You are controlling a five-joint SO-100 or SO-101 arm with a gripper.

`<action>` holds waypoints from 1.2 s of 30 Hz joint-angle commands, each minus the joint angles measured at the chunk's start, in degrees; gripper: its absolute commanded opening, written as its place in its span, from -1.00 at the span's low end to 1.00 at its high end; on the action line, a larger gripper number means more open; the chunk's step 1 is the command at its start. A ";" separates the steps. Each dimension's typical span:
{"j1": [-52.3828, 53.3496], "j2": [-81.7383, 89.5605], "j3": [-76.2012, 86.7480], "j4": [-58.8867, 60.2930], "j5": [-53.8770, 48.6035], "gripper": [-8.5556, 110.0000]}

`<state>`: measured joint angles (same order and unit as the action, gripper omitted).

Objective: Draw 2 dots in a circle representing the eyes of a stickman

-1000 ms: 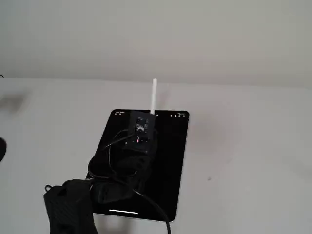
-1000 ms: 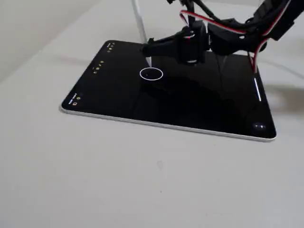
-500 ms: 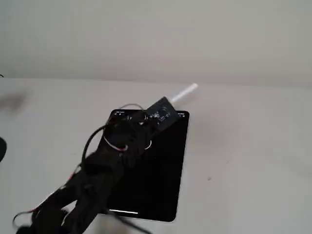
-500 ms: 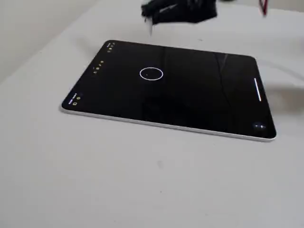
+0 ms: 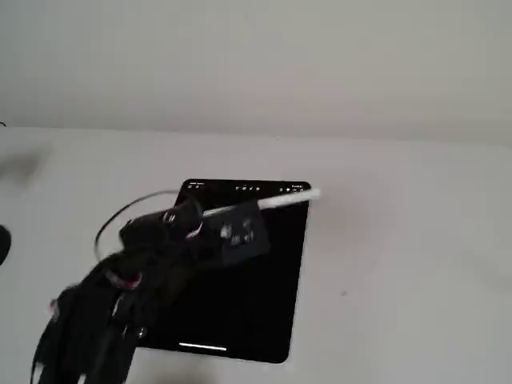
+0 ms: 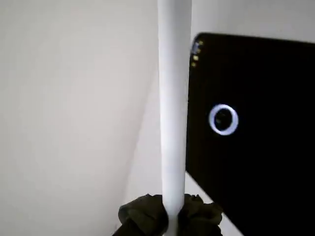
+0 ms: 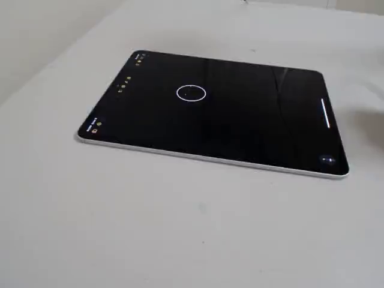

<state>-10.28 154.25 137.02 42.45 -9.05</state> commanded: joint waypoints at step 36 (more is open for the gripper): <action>2.29 36.21 37.27 19.78 1.32 -0.86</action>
<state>-7.91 189.84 174.64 62.40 -7.82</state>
